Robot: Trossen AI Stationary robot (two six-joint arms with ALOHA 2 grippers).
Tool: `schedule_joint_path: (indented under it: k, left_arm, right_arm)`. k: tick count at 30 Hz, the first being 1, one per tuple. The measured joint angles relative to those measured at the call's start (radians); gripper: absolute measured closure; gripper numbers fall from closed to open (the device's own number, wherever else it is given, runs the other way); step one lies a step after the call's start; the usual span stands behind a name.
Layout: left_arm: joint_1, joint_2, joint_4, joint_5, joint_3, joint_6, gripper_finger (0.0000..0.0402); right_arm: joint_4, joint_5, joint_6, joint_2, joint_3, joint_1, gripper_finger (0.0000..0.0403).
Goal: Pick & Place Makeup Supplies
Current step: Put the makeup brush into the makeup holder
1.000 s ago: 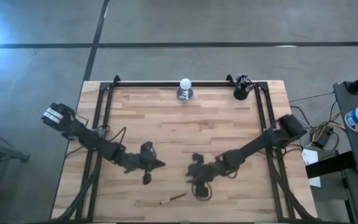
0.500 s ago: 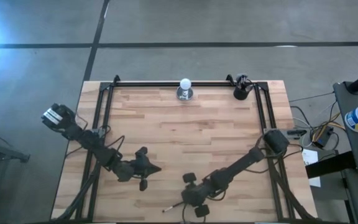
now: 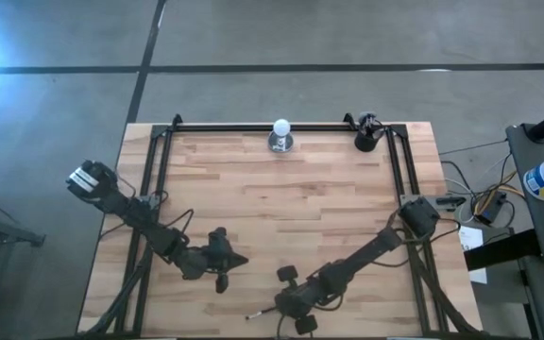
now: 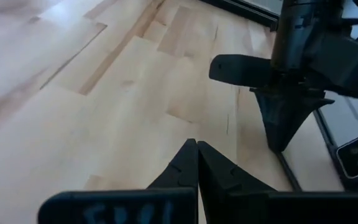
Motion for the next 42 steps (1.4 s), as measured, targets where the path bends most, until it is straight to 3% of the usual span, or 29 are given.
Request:
schedule_joint_path:
  k: [7,14,21,28,35,42]
  left_arm:
    - [-0.002,-0.004,-0.001,-0.001,0.023,-0.030,0.0339]
    - [-0.055,-0.010,0.055,-0.219,0.032,0.116,0.0270]
    - [-0.057,-0.015,0.217,-0.265,-0.011,0.253,0.0257]
    - [-0.024,-0.055,0.555,-0.284,-0.137,0.426,0.0257]
    - [0.040,-0.060,0.948,-0.176,-0.262,0.550,0.0257]
    - [0.154,-0.060,1.031,-0.009,-0.251,0.595,0.0257]
  right_arm:
    - [0.003,0.037,0.028,-0.007,-0.014,-0.007,0.0388]
    - [0.039,0.103,0.049,-0.035,-0.062,-0.005,0.0389]
    - [0.173,0.182,0.055,-0.145,-0.236,-0.026,0.0390]
    - [0.509,0.202,0.086,-0.316,-0.504,-0.088,0.0390]
    - [0.888,0.222,0.078,-0.468,-0.713,-0.170,0.0390]
    - [1.123,0.216,0.048,-0.551,-0.788,-0.257,0.0390]
